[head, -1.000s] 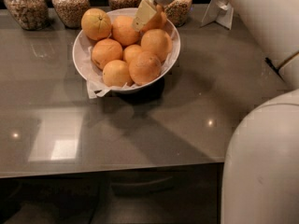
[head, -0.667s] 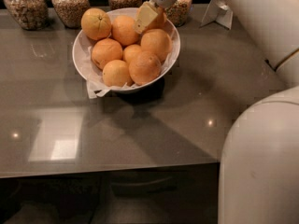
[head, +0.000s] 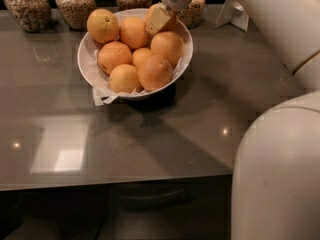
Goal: Pick orange from white bowl
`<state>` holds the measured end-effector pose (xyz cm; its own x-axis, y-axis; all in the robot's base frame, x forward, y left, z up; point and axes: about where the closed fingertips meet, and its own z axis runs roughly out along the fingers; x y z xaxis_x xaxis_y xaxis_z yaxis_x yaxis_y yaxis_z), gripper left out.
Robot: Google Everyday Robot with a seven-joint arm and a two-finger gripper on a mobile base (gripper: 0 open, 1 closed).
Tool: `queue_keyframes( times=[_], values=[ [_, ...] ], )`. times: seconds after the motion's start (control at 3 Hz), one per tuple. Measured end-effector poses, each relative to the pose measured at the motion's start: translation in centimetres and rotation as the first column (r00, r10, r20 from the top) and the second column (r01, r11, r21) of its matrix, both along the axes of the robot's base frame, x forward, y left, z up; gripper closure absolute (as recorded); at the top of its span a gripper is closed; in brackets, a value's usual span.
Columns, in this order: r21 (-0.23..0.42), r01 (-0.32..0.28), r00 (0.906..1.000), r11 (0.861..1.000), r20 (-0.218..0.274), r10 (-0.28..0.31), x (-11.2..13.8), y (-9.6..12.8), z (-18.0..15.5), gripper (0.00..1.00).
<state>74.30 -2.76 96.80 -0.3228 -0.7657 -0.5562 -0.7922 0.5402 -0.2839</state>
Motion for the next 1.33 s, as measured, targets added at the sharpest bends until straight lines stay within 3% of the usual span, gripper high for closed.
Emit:
queue_keyframes(
  times=[0.67,1.33],
  values=[
    [0.033,-0.005,0.9992,0.999,0.039,0.003,-0.2,0.0,1.4,0.95],
    [0.083,-0.074,0.9887,0.994,0.136,0.062,-2.1,0.5,5.8,1.00]
  ],
)
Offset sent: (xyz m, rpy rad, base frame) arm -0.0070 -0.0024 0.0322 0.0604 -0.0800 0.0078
